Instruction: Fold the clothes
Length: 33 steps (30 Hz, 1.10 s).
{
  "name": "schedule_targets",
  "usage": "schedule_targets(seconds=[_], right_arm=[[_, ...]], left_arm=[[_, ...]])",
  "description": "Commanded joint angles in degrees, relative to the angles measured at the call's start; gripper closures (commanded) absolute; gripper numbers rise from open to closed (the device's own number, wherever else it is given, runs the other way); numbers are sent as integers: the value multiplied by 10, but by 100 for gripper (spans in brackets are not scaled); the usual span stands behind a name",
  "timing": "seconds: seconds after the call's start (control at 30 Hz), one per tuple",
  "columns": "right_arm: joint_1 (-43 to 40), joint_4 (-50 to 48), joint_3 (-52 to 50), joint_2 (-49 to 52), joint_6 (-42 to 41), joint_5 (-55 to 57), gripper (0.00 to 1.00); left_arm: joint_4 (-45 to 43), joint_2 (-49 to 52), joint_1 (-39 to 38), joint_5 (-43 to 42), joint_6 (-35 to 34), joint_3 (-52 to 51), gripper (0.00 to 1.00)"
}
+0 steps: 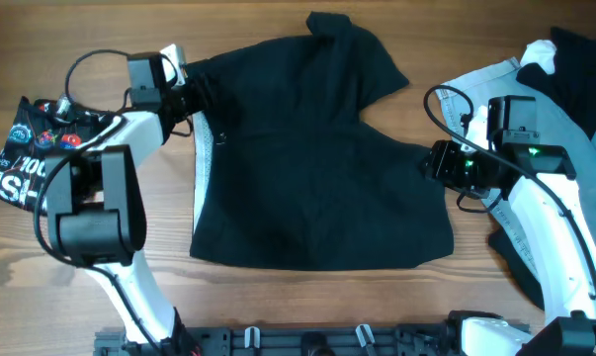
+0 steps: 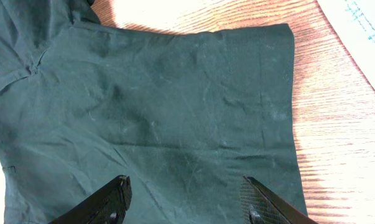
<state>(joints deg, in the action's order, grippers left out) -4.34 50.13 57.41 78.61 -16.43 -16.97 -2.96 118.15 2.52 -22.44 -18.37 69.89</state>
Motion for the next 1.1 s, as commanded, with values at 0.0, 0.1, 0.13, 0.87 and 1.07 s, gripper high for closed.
schedule_targets(seconds=[0.0,0.1,0.13,0.87,1.07], right_arm=[[-1,1,7,-7,-3,-11,39],[-1,0,7,-7,-3,-11,39],[-1,0,7,-7,-3,-10,39],[0,-369,7,153,-15,-52,43],[14,-634,8,362,-137,-125,40]], left_arm=[[-8,18,-7,74,-1,15,38],[-10,18,-7,96,-1,15,38],[-12,18,-7,96,-1,15,37],[145,-42,33,8,-18,81,96],[198,-37,10,8,-14,81,70]])
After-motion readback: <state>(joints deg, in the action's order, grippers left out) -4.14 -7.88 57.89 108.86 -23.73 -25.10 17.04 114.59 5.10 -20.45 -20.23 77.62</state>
